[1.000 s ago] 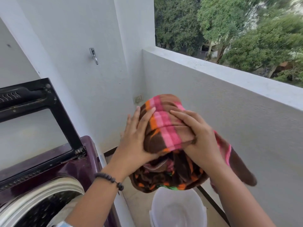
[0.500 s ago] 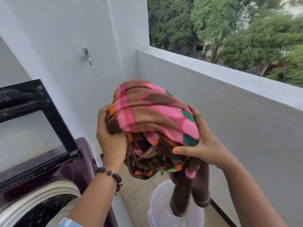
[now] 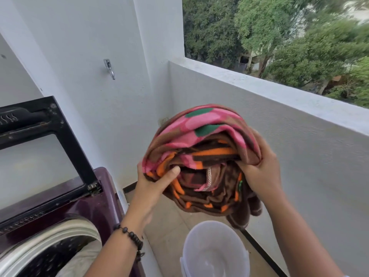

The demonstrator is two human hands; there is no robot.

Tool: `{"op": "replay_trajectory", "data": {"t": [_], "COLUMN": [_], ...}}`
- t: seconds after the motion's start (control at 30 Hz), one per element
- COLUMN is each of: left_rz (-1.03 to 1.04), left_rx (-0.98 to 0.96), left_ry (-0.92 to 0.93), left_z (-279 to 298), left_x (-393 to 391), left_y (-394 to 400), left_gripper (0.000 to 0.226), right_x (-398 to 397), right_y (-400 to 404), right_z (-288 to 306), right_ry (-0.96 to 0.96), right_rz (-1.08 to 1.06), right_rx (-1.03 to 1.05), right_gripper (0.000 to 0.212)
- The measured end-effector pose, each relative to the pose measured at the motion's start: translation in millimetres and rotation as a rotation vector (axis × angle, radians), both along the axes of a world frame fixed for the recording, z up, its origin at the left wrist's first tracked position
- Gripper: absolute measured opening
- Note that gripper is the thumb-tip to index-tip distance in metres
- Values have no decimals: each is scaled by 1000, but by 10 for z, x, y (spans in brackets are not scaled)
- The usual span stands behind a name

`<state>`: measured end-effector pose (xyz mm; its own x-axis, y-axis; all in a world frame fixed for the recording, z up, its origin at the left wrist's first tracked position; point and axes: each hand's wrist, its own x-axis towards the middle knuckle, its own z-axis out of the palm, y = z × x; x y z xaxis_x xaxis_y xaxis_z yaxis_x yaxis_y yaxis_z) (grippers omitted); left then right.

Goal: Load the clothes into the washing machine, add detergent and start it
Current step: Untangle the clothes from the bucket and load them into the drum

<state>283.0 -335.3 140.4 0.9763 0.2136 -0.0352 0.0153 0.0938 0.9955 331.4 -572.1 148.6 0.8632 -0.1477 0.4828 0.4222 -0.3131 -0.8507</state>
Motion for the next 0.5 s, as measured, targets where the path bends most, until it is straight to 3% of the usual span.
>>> {"op": "replay_trajectory", "data": {"t": [0.1, 0.2, 0.27, 0.33, 0.5], "left_rz": [-3, -92, -166, -108, 124], "left_rx": [477, 849, 867, 769, 661], "left_ry": [-56, -114, -122, -214, -412], "left_z": [127, 209, 223, 237, 250], "left_x": [-3, 69, 117, 167, 176], "left_y": [39, -21, -120, -171, -204], "left_gripper": [131, 138, 136, 125, 52], "right_x": [-10, -91, -173, -233, -217], "right_y": [-30, 40, 121, 187, 173], "right_z": [124, 252, 323, 359, 364], "right_ry": [-78, -109, -141, -164, -166], "right_rz": [-42, -62, -50, -31, 122], "right_rx": [-169, -367, -456, -483, -358], "right_gripper": [63, 77, 79, 79, 76]}}
